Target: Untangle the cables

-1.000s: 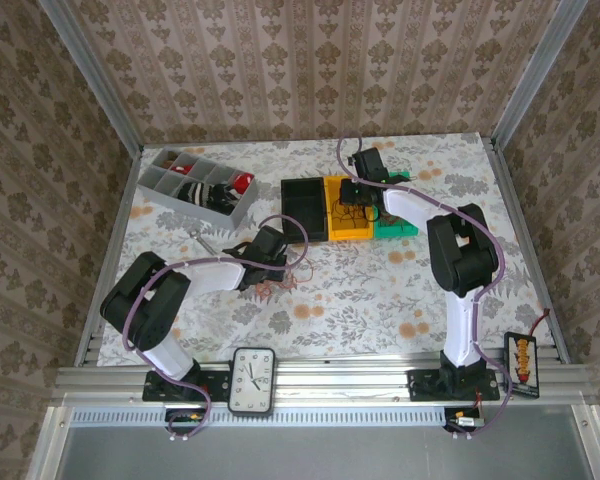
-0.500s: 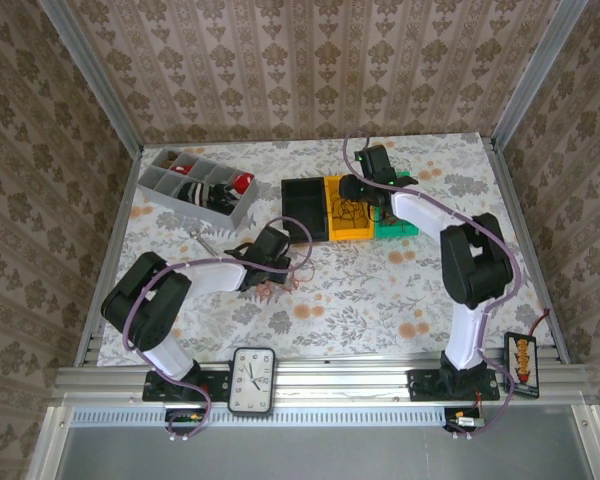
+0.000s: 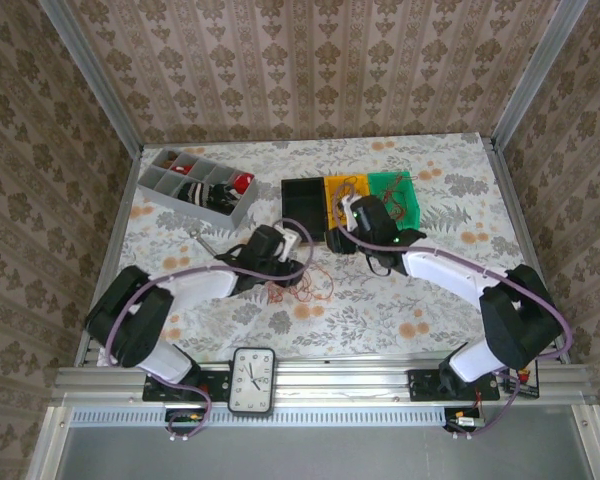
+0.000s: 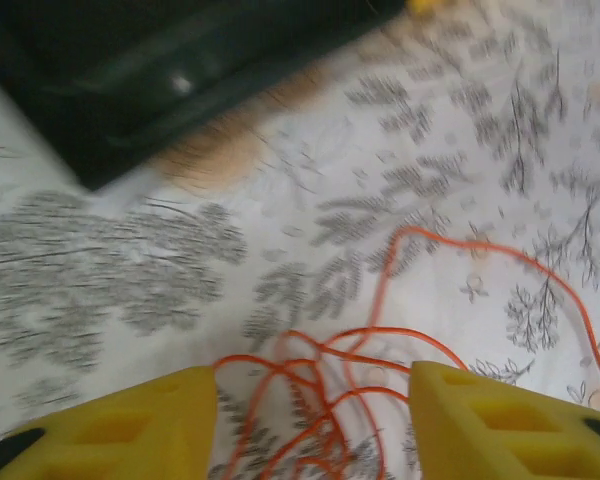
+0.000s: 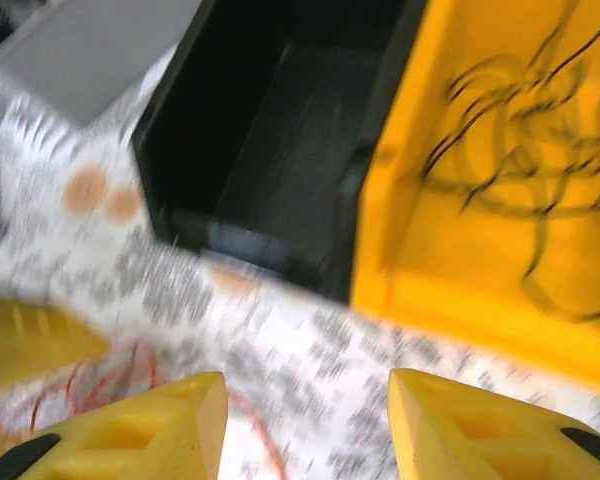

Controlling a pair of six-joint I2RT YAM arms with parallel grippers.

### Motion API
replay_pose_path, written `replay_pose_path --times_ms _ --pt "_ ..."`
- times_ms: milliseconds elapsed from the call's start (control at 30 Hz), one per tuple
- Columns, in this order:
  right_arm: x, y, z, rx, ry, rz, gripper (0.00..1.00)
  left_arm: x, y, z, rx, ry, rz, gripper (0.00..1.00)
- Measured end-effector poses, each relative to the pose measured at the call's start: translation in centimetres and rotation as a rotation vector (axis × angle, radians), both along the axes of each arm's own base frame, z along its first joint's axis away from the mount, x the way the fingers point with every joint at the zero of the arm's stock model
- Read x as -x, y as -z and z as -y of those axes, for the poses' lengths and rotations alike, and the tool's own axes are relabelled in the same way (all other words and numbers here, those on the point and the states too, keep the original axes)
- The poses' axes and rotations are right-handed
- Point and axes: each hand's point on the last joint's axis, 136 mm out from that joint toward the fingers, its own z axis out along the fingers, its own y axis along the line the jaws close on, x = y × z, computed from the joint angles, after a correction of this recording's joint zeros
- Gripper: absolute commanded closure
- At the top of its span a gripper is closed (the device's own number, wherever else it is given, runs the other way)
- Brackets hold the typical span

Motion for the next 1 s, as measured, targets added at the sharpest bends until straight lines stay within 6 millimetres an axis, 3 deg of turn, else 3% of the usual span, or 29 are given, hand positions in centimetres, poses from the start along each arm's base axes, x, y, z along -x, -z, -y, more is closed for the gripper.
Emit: replay_pose_path --times_ms 167,367,467,767,1000 --pt "3.1 1.9 -2.3 0.025 -0.152 -0.057 0.53 -1.5 -1.8 -4.0 0.083 -0.149 0.023 0.47" --pt "4.7 3.9 -5.7 0.079 -0.299 -0.101 0.53 -0.1 -0.4 -4.0 0.074 -0.123 -0.061 0.53" --pt "4.5 4.8 -6.4 0.096 -0.316 -0.115 0.53 0.6 0.2 -3.6 0.079 -0.100 -0.102 0.54" --pt "2.1 7.6 -5.8 0.152 -0.282 -0.163 0.53 2.0 2.3 -1.8 0.061 -0.032 -0.183 0.56" --pt "1.3 9.8 -6.2 0.195 -0.296 -0.206 0.55 1.5 2.1 -0.6 0.075 -0.003 -0.194 0.61"
